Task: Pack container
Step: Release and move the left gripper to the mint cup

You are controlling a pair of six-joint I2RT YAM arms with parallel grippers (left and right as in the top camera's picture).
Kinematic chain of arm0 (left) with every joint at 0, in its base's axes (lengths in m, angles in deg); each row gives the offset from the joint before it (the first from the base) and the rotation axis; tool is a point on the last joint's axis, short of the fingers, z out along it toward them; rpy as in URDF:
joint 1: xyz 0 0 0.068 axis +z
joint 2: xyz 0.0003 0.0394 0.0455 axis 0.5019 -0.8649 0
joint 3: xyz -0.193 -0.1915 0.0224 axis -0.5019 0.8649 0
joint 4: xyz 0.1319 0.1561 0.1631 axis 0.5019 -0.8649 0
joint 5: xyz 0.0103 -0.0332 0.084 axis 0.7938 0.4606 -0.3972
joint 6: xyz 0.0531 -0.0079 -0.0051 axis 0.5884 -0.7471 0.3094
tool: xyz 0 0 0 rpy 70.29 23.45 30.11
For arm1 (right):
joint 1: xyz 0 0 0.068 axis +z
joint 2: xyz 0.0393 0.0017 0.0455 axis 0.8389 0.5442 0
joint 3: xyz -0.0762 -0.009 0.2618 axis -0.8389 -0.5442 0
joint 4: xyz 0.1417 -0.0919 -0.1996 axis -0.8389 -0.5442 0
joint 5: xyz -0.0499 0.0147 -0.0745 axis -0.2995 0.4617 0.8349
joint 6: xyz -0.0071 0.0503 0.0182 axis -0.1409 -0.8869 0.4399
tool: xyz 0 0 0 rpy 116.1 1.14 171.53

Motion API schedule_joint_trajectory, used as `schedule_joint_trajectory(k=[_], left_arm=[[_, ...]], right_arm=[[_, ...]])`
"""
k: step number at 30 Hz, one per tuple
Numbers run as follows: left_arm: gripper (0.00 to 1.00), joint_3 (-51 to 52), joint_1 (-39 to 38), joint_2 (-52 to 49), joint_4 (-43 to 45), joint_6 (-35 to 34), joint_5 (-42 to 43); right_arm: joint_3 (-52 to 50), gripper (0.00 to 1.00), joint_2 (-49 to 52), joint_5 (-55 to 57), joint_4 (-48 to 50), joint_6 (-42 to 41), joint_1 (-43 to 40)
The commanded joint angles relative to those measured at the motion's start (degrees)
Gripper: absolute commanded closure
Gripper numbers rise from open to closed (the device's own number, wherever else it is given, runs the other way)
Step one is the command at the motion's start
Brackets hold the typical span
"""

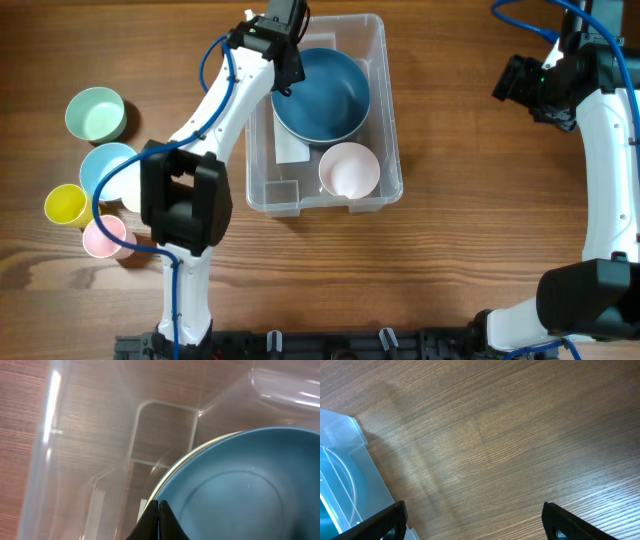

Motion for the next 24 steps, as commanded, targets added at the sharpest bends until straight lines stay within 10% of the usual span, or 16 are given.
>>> schedule_joint_trajectory(k=[1, 12, 18, 24], left_arm=[[0.96, 0.31, 0.37, -2.03, 0.24, 1.29, -0.74], [0.92, -0.94, 0.37, 5.79, -1.03, 2.78, -3.87], [0.74, -0.94, 4.61, 25.79, -7.34, 2.23, -9.31], [0.28, -0.85, 24.2, 26.27, -16.96, -2.47, -6.05]], right_arm=[[-0.72, 0.13, 0.76, -0.28, 0.2, 0.15, -0.2], [-0.72, 0.13, 0.76, -0.26, 0.24, 0.17, -0.2], [-0.72, 0.13, 0.76, -0.28, 0.35, 0.17, -0.2], [-0.72, 0.13, 0.76, -0.28, 0.37, 0.15, -0.2]])
